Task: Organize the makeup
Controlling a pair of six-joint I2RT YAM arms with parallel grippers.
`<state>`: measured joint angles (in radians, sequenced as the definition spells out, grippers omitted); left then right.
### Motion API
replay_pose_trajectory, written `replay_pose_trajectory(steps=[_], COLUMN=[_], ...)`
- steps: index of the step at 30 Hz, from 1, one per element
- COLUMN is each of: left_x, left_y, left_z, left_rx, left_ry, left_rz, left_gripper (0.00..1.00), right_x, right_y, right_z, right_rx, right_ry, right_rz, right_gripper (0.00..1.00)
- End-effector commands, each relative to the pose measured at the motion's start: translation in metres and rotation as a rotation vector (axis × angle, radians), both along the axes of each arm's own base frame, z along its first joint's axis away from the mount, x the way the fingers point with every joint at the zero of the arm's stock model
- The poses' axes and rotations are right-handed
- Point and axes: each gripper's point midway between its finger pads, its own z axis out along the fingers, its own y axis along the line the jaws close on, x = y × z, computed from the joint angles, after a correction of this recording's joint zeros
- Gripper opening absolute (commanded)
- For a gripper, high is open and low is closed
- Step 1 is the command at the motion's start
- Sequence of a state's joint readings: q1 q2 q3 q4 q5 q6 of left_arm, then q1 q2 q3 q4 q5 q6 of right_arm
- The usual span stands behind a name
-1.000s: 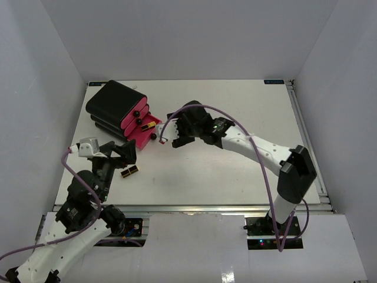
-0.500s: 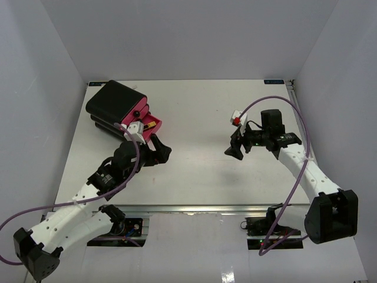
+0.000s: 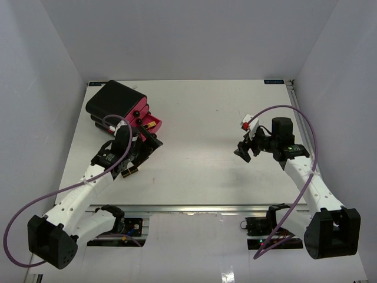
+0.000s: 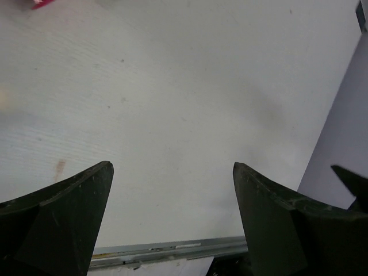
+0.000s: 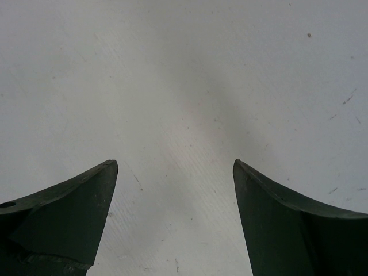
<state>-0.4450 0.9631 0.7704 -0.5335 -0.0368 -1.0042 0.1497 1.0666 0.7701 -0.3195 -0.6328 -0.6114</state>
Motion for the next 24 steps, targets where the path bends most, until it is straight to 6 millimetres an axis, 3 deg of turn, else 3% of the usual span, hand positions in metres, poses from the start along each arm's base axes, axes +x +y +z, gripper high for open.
replay_pose_trajectory(steps=[1,5,8,11,24], left_x=[-0.008,-0.013,-0.018,-0.02,-0.005], left_y=[0.052,0.081,0.111,0.121,0.145], left_z=[-0.016,-0.048,-0.074,-0.094,-0.123], left_rx=[0.097,0.141,0.061,-0.042,-0.09], left_ry=[0.245,0.393,0.449,0.487,0.557], left_rz=[0.366,0.533,0.684,0.756,0.878], left_gripper=[0.96,0.98,0.98,0.98,0.88], right_x=[0.016,0.018,0.018,0.019,0.02], right_y=[-0.017,-0.021,-0.022,-0.023,-0.024], right_z=[0.001,0.002,0.0,-0.003,-0.007], right_rx=[-0.068,-0.079,-0.085,-0.09,-0.095], right_ry=[-0.08,-0.097,-0.095,-0.089,-0.076], right_rz=[-0.087,-0.104,-0.112,-0.114,-0.117], right_gripper=[0.88,0.88,0.88,0.88,0.91])
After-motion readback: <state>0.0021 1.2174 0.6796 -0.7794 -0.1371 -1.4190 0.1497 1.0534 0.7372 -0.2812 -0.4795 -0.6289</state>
